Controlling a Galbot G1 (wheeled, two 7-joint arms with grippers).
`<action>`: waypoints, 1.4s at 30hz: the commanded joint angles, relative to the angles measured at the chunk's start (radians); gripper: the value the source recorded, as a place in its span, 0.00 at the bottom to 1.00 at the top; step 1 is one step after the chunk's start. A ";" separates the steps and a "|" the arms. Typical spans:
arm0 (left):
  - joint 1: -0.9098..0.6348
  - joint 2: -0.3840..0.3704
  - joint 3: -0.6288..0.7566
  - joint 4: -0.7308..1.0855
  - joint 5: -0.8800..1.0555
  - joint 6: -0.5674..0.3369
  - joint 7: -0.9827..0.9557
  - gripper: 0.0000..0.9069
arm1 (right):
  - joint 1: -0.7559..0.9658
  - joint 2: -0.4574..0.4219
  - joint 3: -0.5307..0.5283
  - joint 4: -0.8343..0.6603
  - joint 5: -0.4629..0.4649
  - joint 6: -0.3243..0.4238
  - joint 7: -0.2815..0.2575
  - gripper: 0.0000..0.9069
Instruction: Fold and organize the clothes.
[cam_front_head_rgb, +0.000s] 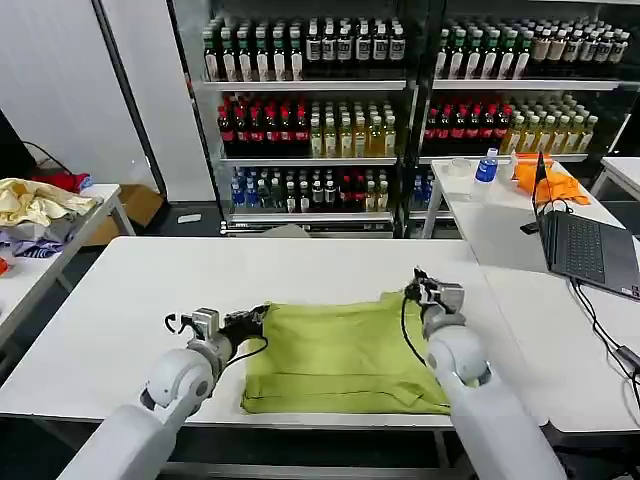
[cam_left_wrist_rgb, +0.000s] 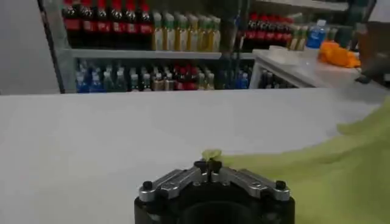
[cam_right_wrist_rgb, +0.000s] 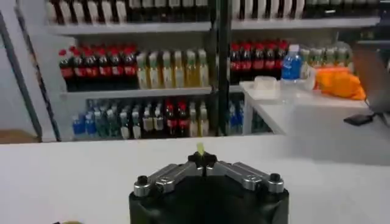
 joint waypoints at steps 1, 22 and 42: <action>0.158 0.044 -0.020 -0.192 0.038 0.001 0.004 0.02 | -0.238 -0.039 0.105 0.256 -0.004 0.002 0.000 0.00; 0.341 0.066 -0.048 -0.230 0.201 -0.027 0.017 0.02 | -0.405 -0.019 0.177 0.262 0.015 -0.049 0.068 0.00; 0.300 0.022 -0.037 -0.124 0.268 -0.063 0.012 1.00 | -0.351 0.040 0.118 0.148 -0.052 -0.039 0.072 1.00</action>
